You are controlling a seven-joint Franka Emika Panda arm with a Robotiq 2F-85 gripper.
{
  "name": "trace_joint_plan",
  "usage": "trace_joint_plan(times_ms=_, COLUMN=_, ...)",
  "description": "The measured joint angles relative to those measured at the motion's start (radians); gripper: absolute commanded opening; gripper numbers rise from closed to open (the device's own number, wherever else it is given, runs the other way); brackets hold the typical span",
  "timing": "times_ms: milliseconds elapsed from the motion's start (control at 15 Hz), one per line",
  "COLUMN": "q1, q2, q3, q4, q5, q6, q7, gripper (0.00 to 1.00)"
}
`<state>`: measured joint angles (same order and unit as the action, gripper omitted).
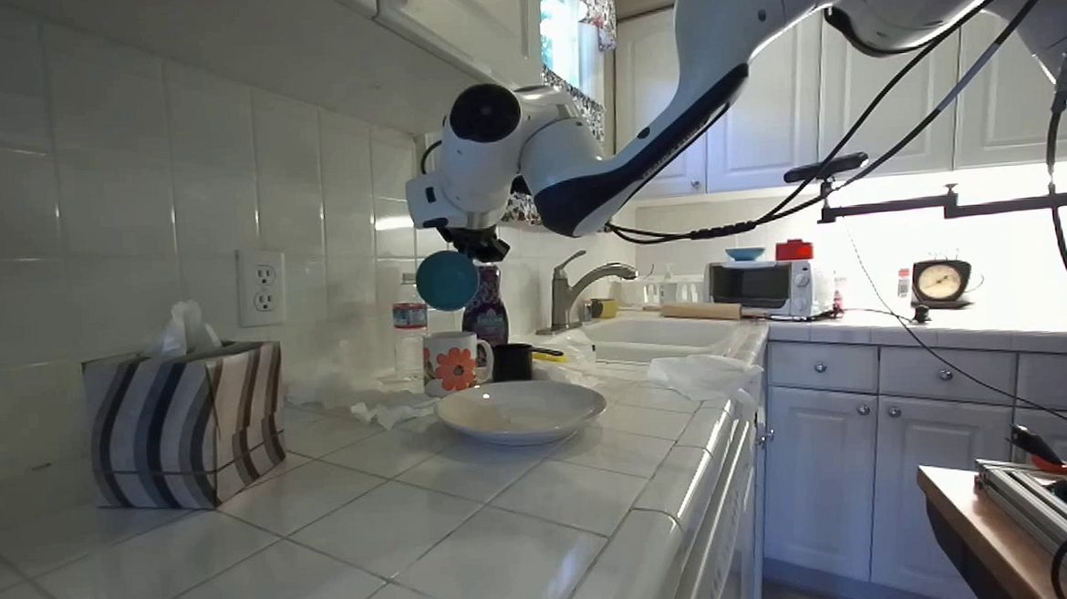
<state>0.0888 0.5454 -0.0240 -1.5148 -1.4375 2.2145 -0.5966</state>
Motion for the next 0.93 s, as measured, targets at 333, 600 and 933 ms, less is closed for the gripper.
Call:
trace_joint_plan(times_ms=333, q1=0.023, q2=0.014, q3=0.0, q4=0.02, q5=-0.016, q6=-0.035, q7=-0.006, gripper=0.03)
trace_joint_plan(times_ms=600, q1=0.036, q2=0.021, q3=0.001, q4=0.027, q5=-0.032, q6=-0.061, q7=-0.006, gripper=0.03)
trace_joint_plan(times_ms=933, q1=0.046, q2=0.022, q3=0.002, q4=0.027, q5=-0.043, q6=-0.101, q7=-0.006, gripper=0.03)
